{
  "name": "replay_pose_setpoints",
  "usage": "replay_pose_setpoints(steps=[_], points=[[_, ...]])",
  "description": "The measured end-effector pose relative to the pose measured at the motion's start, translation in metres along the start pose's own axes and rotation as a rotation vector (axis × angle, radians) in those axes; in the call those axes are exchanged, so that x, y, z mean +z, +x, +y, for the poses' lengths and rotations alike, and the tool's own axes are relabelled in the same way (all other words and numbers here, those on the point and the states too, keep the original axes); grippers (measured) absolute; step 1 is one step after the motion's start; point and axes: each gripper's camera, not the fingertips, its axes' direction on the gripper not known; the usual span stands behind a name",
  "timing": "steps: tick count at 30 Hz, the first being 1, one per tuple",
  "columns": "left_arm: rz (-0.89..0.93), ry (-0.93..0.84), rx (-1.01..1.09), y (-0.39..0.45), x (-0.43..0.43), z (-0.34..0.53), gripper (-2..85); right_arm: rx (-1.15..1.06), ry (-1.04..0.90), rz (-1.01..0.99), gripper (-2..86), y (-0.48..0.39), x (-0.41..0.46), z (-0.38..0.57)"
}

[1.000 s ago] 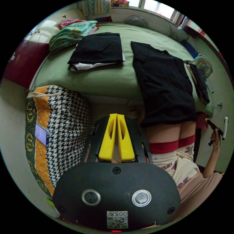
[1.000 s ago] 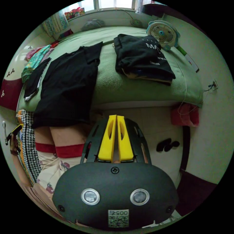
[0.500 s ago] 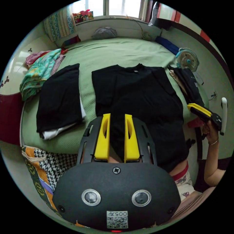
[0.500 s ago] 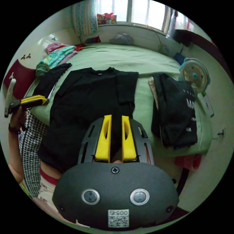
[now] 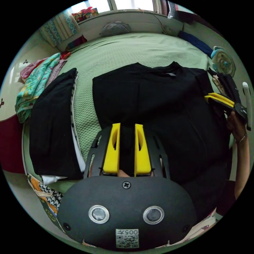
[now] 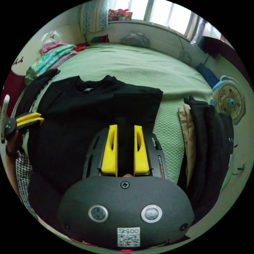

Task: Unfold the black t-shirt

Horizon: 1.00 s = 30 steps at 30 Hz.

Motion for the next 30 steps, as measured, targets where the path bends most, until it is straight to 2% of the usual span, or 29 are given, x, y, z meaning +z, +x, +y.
replay_pose_setpoints(steps=[2, 6, 9, 13, 16, 21, 27, 30], points=[[0.049, -0.016, -0.007, -0.006, 0.002, -0.003, 6.2, 0.034, -0.008, -0.091, -0.1, 0.013, -0.003, -0.008], [0.091, 0.014, -0.13, -0.025, -0.007, -0.004, 3.8, 0.145, 0.018, -0.158, -1.2, 0.041, -0.02, -0.019], [0.014, 0.048, -0.259, -0.046, -0.018, 0.005, 3.3, 0.268, 0.063, -0.087, -1.3, 0.077, -0.042, -0.018], [-0.008, 0.056, -0.479, -0.081, -0.02, 0.033, 2.5, 0.425, 0.005, -0.031, -1.3, 0.125, -0.049, 0.005], [0.003, 0.055, -0.545, -0.085, -0.02, 0.057, 0.2, 0.412, -0.018, -0.112, -1.0, 0.127, -0.053, 0.029], [0.087, 0.071, -0.443, -0.041, -0.027, 0.081, -0.5, 0.342, 0.007, -0.084, -1.0, 0.075, -0.077, 0.061], [0.192, 0.009, -0.204, 0.066, -0.019, 0.109, -0.7, 0.101, -0.029, -0.204, -1.1, -0.062, -0.086, 0.103], [0.206, -0.042, -0.136, 0.109, -0.006, 0.122, -0.7, 0.04, -0.076, -0.176, -1.1, -0.125, -0.075, 0.128]])
